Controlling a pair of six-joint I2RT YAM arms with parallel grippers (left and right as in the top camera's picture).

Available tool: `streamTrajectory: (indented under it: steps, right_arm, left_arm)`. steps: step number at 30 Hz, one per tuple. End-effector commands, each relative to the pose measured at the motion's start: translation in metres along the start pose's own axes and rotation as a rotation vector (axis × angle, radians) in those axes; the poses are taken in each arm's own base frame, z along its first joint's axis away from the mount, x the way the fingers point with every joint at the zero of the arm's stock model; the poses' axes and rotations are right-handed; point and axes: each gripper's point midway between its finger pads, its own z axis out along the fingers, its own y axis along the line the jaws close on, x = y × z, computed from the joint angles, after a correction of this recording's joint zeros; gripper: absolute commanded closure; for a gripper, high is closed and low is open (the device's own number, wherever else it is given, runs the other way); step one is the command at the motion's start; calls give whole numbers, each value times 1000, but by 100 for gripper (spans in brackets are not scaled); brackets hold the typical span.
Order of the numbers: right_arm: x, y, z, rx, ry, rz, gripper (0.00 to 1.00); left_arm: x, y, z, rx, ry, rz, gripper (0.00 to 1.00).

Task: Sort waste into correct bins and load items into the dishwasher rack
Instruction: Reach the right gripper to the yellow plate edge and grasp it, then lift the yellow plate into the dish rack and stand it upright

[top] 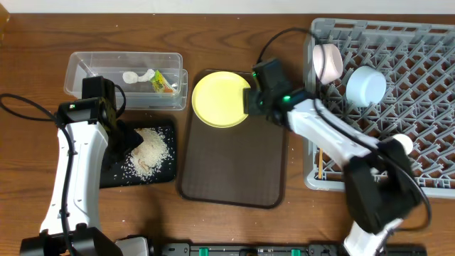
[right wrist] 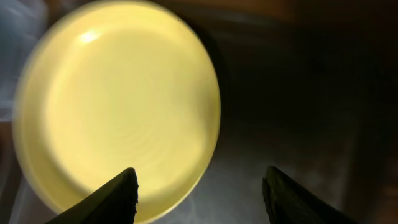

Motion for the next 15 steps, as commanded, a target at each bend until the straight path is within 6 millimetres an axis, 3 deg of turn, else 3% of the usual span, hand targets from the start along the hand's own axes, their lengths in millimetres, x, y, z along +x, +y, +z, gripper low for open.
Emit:
streamTrajectory:
  steps: [1, 4, 7, 12, 15]
  right_arm:
    - [11, -6, 24, 48, 17, 98, 38]
    - [21, -9, 42, 54, 40, 150, 42]
    - [30, -12, 52, 62, 67, 159, 55]
    - [33, -20, 49, 88, 84, 166, 79]
    - [29, -27, 43, 96, 83, 180, 87]
  left_arm:
    - [-2, 1, -2, -1, -7, -14, 30]
    - [-2, 1, -2, -1, -7, -14, 30]
    - [-2, 1, -2, -1, -7, -14, 30]
    - [-2, 1, -2, -1, -6, -14, 30]
    - [-2, 2, -2, -1, -6, -13, 30]
